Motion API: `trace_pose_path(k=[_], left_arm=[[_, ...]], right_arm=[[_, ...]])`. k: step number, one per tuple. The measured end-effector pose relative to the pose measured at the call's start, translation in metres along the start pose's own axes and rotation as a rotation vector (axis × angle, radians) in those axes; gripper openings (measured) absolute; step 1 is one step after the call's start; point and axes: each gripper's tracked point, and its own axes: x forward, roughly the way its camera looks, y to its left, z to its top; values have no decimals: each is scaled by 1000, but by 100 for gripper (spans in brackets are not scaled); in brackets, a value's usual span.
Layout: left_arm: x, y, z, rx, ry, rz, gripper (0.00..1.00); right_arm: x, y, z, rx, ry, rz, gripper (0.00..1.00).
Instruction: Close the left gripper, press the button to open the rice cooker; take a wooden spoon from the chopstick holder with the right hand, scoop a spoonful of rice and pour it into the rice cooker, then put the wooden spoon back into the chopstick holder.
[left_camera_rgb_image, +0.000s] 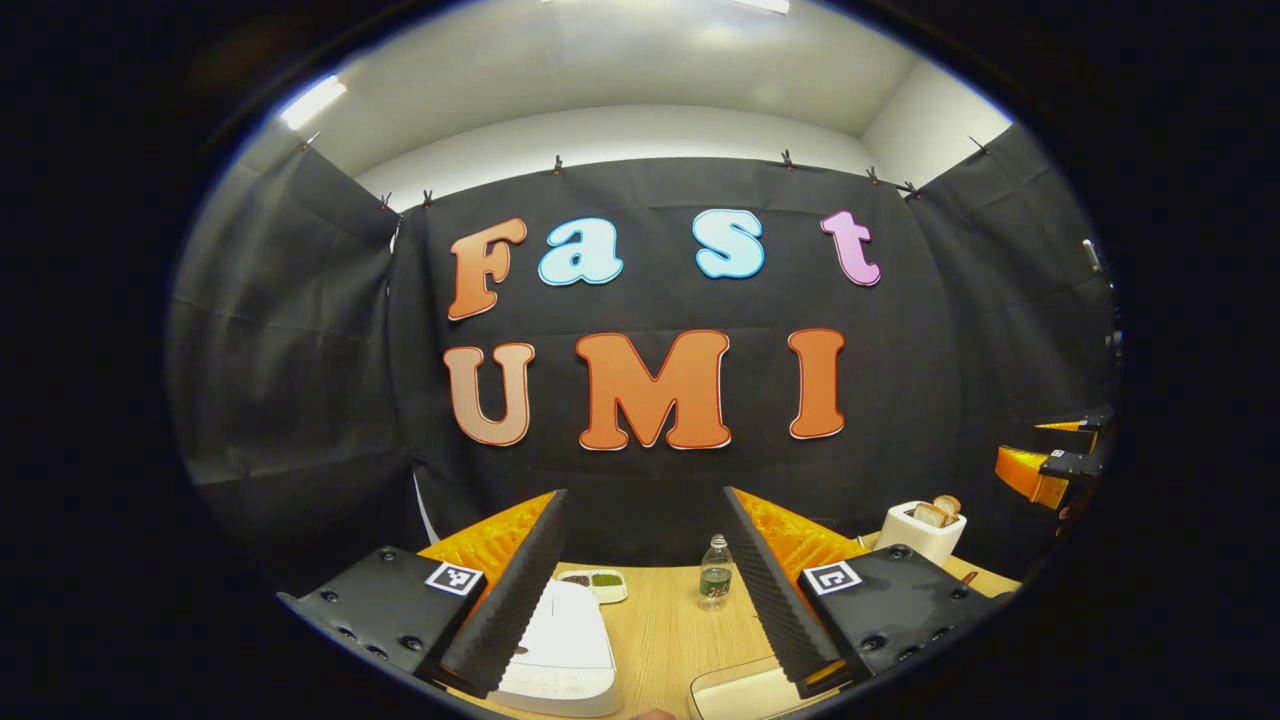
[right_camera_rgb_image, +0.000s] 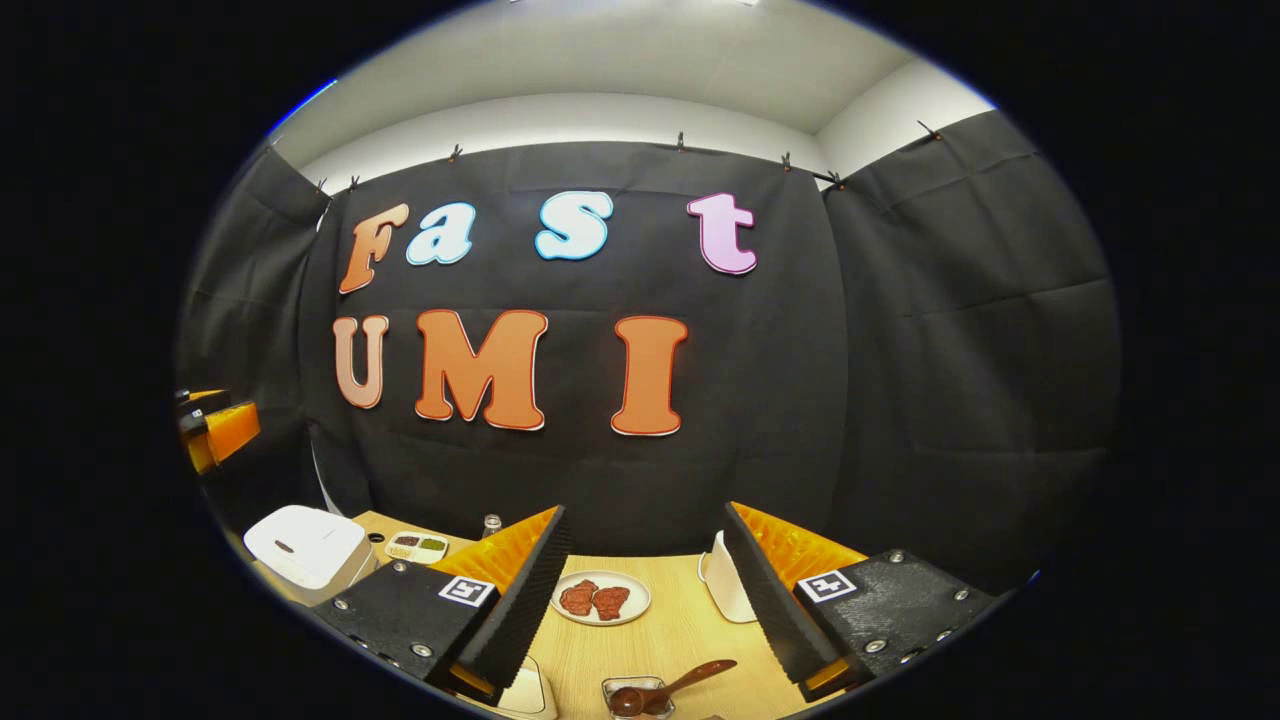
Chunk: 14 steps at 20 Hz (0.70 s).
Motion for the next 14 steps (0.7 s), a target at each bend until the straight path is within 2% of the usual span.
trace_pose_path(k=[5, 10, 14], left_arm=[[4, 14, -4, -2, 20, 34, 99], [10, 49, -9, 26, 33, 100, 99], [19, 79, -16, 14, 79, 149, 54]], right_arm=[[8, 1, -3, -15, 3, 11, 95], [14, 3, -14, -20, 27, 23, 94], [19, 5, -23, -32, 44, 31, 95]])
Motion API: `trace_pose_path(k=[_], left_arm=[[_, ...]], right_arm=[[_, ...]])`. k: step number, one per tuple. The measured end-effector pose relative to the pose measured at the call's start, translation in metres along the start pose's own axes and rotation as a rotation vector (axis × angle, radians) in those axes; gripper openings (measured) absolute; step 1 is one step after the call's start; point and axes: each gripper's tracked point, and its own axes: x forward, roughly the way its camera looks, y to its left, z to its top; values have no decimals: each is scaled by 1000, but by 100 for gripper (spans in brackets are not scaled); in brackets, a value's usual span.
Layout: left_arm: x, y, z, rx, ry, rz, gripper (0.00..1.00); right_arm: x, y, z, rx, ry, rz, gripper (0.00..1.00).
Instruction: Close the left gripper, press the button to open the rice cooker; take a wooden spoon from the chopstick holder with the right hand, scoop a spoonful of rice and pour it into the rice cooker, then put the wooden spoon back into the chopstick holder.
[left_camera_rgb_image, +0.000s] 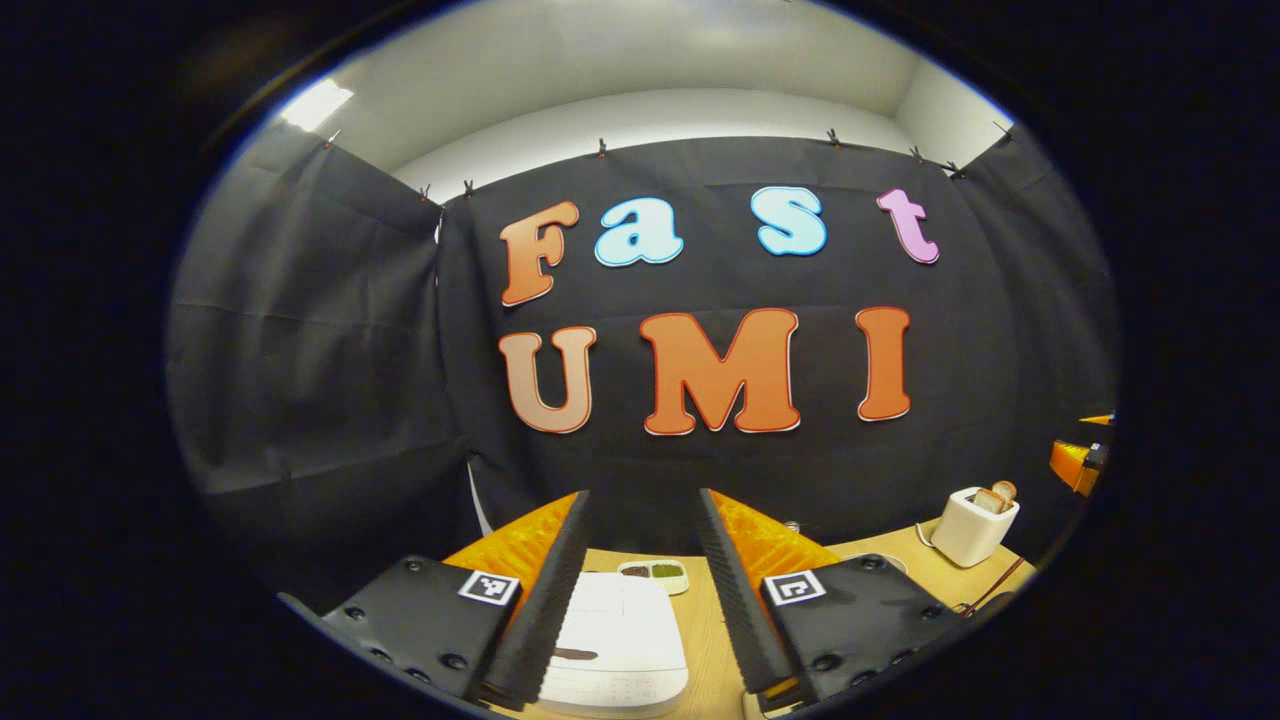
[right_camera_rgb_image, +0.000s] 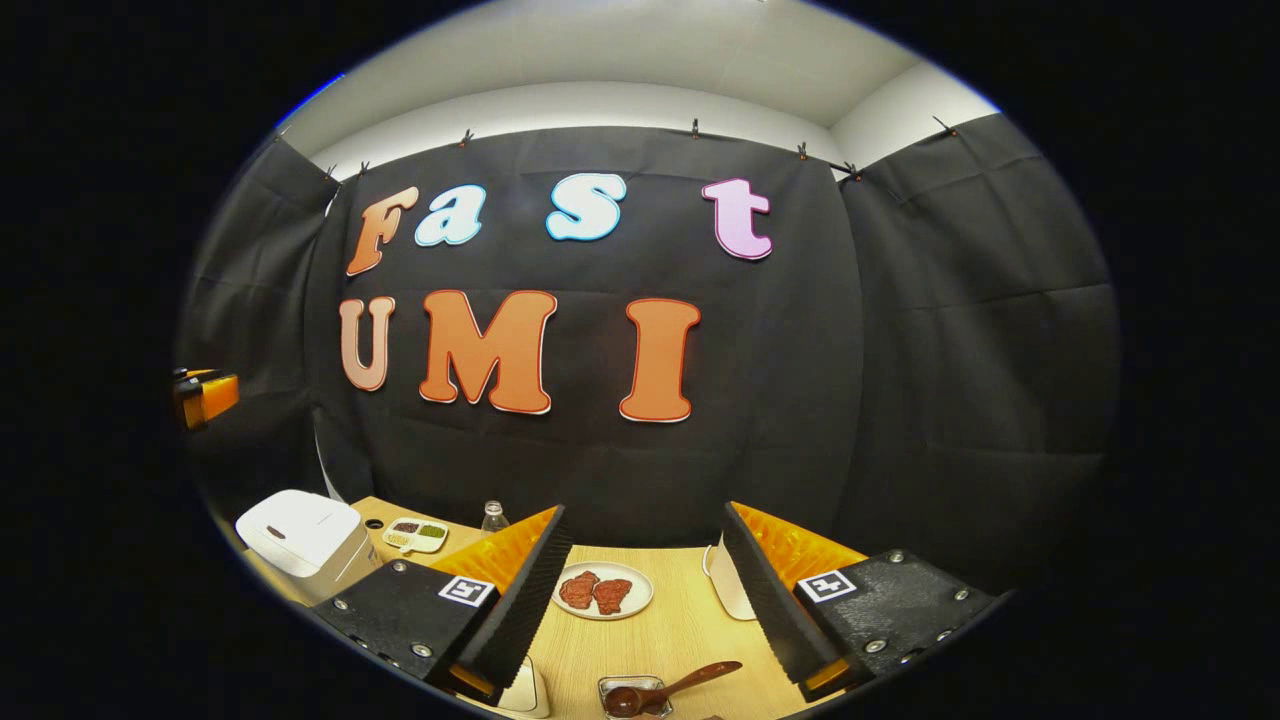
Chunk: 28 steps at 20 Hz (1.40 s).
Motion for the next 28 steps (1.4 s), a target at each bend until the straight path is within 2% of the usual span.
trace_pose_path(k=[2, 4, 5, 8, 12, 13, 14, 17, 19, 20, 21, 23, 25, 28], left_arm=[[5, 17, -7, -14, 35, 35, 32], [18, 24, -20, -42, 111, 26, 10], [20, 30, -34, -59, 175, 33, 8], [27, 42, -72, -129, 384, 31, 7], [33, 49, -135, -173, 672, 21, 6], [29, 49, -156, -200, 749, 21, 10], [27, 50, -175, -223, 829, 25, 6], [29, 57, -216, -301, 983, 42, 6], [36, 58, -234, -339, 1013, 47, 6], [37, 60, -241, -348, 1034, 56, 10], [34, 59, -250, -359, 1049, 62, 6], [22, 58, -264, -383, 1094, 76, 6], [27, 63, -267, -381, 1079, 89, 8], [26, 61, -258, -354, 1032, 68, 6]], right_arm=[[2, 1, -7, 0, 14, 0, 95], [3, 1, -16, 4, 32, 2, 95], [4, 0, -20, 6, 40, 0, 95], [5, -4, -34, 14, 70, -8, 95], [4, -13, -56, 17, 118, -29, 95], [3, -14, -60, 17, 127, -33, 95], [3, -16, -64, 15, 138, -37, 95], [-1, -24, -82, -3, 175, -58, 95], [-3, -27, -92, -10, 200, -71, 95], [-4, -28, -96, -11, 212, -74, 95], [-5, -29, -100, -13, 221, -77, 95], [-4, -32, -106, -19, 239, -84, 95], [-3, -31, -114, -15, 260, -86, 95], [-1, -30, -127, 6, 287, -73, 95]])
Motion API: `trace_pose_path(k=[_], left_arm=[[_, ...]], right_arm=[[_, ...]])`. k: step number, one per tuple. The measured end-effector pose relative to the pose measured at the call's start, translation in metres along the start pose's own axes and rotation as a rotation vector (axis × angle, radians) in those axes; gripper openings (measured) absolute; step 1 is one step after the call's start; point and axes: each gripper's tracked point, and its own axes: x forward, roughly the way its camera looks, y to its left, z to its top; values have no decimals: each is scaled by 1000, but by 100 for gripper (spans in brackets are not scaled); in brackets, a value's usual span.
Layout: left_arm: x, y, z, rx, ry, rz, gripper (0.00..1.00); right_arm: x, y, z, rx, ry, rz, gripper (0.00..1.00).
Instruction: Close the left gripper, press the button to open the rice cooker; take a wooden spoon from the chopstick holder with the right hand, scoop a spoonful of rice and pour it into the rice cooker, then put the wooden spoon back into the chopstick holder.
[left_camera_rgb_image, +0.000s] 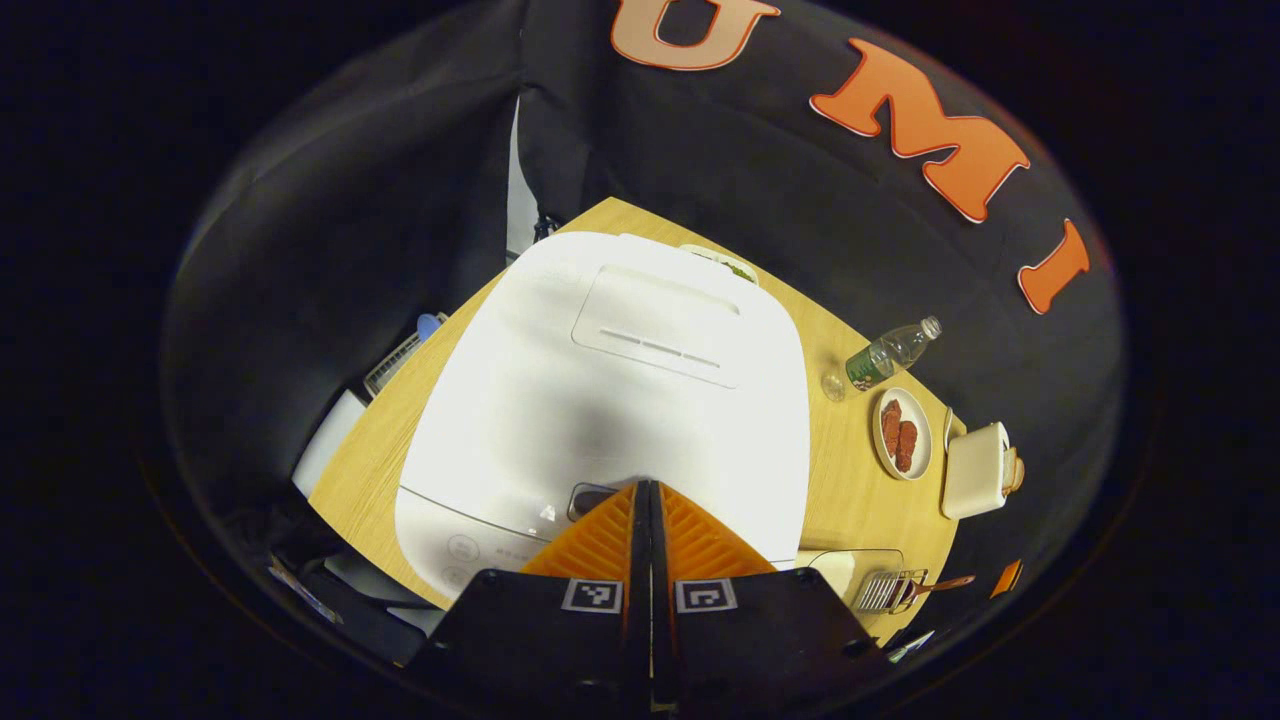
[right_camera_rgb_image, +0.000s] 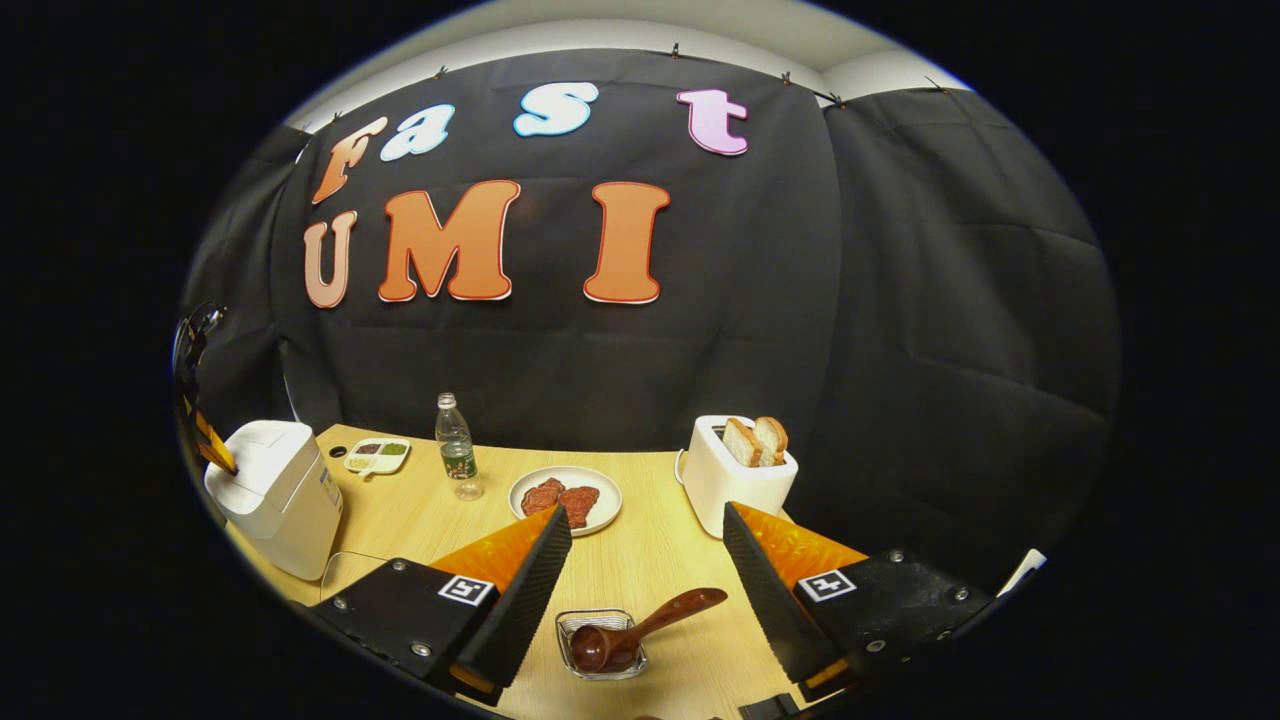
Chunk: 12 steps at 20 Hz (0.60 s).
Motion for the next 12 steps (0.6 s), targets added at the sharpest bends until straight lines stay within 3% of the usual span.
trace_pose_path(k=[1, 4, 6, 8, 12], left_arm=[[-9, -1, 13, 31, -79, -4, 6], [-64, -13, 75, 116, -473, 25, 6], [-113, -19, 108, 182, -681, 87, 6], [-143, -32, 111, 236, -786, 110, 5], [-176, -66, 95, 261, -895, 68, 6]], right_arm=[[2, -1, -4, 13, 13, 5, 95], [12, -6, -27, 67, 78, 9, 95], [18, -10, -40, 75, 114, 5, 95], [23, -16, -49, 55, 134, -9, 95], [31, -24, -78, 100, 217, -12, 95]])
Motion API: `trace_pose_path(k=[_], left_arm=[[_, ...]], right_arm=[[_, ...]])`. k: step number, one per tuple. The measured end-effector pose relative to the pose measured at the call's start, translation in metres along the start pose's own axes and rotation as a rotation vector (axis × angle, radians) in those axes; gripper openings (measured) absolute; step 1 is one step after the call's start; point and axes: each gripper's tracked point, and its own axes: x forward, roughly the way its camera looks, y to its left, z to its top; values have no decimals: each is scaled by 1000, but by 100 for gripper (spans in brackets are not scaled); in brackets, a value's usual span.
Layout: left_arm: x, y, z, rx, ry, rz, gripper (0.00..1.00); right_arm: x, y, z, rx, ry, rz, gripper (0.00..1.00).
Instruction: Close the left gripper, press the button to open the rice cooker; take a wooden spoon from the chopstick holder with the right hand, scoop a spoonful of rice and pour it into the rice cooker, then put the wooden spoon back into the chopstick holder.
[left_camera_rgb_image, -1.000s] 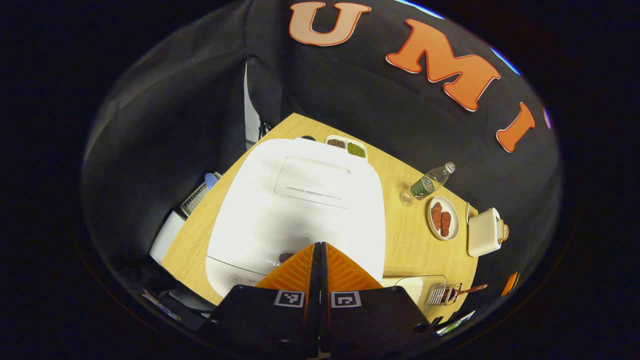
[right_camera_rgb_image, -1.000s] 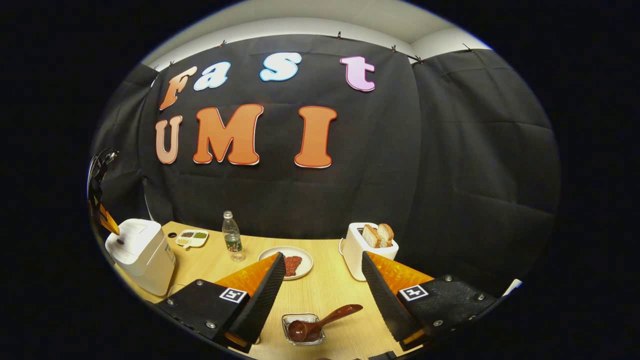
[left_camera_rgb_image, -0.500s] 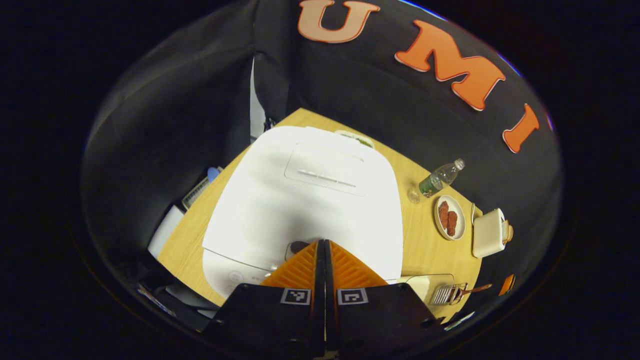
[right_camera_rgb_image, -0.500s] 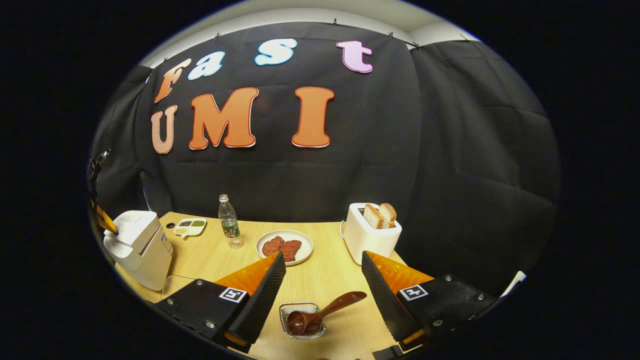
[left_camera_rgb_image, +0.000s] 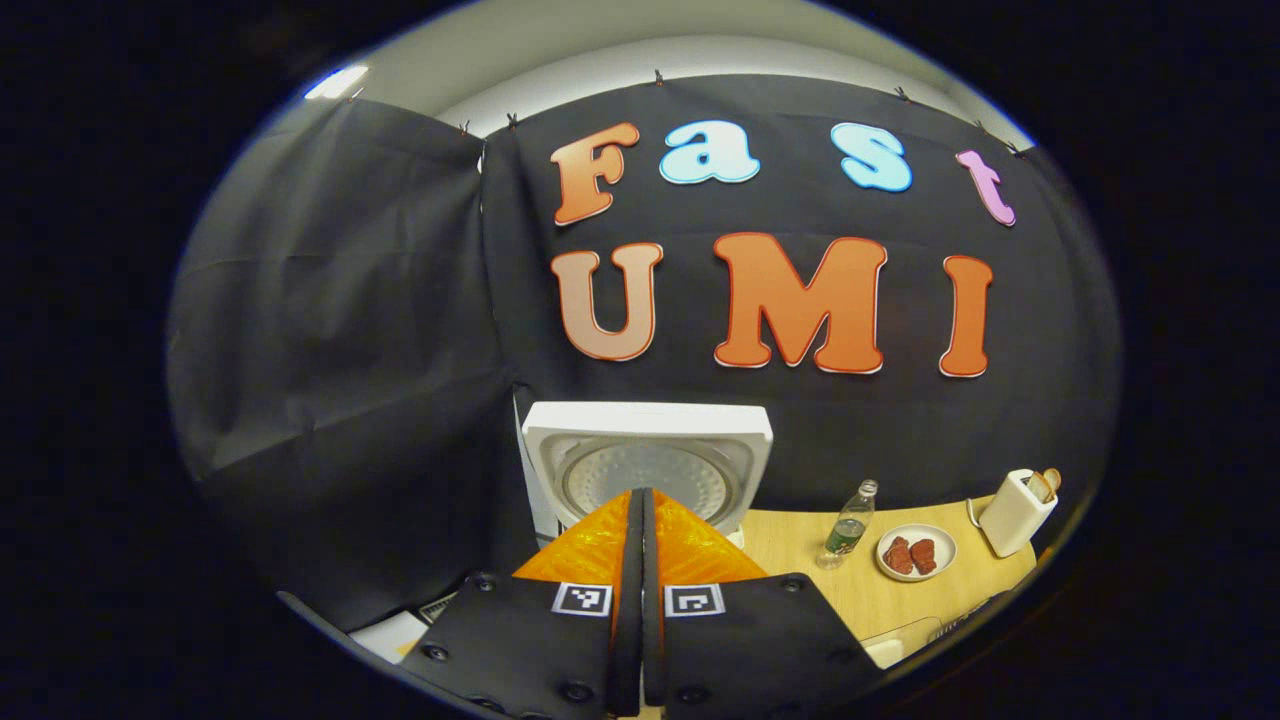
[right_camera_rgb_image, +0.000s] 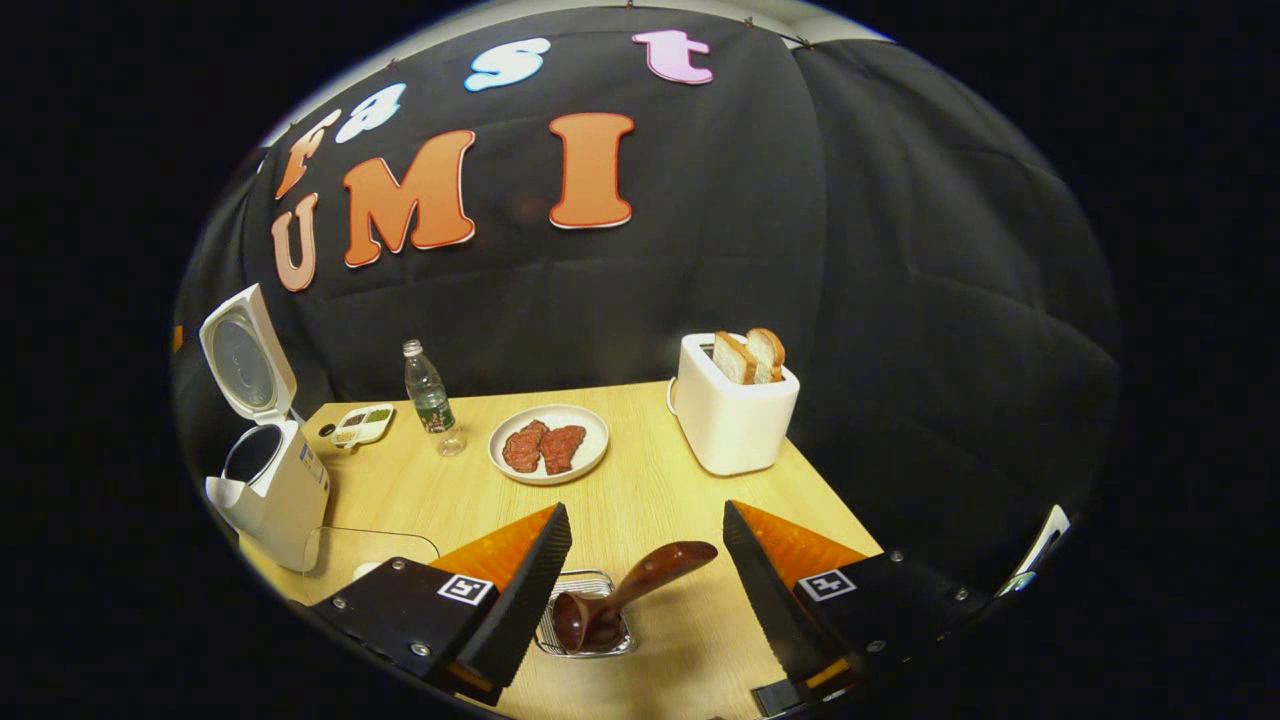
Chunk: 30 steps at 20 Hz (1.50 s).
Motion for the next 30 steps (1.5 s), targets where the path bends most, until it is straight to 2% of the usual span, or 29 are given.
trace_pose_path(k=[2, 3, 6, 7, 8, 9, 10, 11, 12, 13, 14, 16, 19, 24, 27, 30], left_arm=[[-18, -14, -3, -19, -3, -20, 7], [-29, -22, -6, -24, -1, -34, 15], [-49, -31, -19, -30, 19, -33, 54], [-54, -35, -25, -31, 29, -38, 59], [-60, -37, -31, -31, 41, -31, 76], [-65, -39, -36, -30, 50, -21, 83], [-70, -40, -39, -23, 55, -4, 89], [-75, -42, -42, -21, 57, 4, 94], [-79, -45, -44, -17, 62, 11, 94], [-83, -47, -48, -11, 67, 17, 94], [-86, -49, -49, -3, 74, 21, 95], [-92, -51, -53, 9, 81, 28, 94], [-94, -52, -53, 14, 83, 25, 95], [-93, -46, -51, 9, 77, 5, 95], [-90, -36, -49, 34, 62, -1, 95], [-87, -27, -51, 47, 59, -15, 95]], right_arm=[[8, -2, -16, 45, 57, 10, 95], [13, -3, -25, 67, 84, 16, 95], [26, 2, -50, 144, 173, 45, 93], [29, 6, -56, 173, 195, 62, 87], [31, 10, -60, 196, 214, 79, 87], [33, 15, -62, 217, 231, 101, 83], [37, 21, -65, 235, 241, 116, 69], [38, 24, -65, 248, 245, 128, 63], [41, 21, -66, 258, 243, 122, 46], [39, 23, -66, 281, 245, 134, 38], [38, 28, -64, 311, 248, 149, 23], [35, 28, -61, 301, 226, 143, 16], [22, 36, -36, 305, 148, 180, 10], [2, 44, 14, 270, 14, 161, 10], [-20, 77, 52, 258, -82, 231, 10], [-35, 124, 59, 164, -115, 313, 10]])
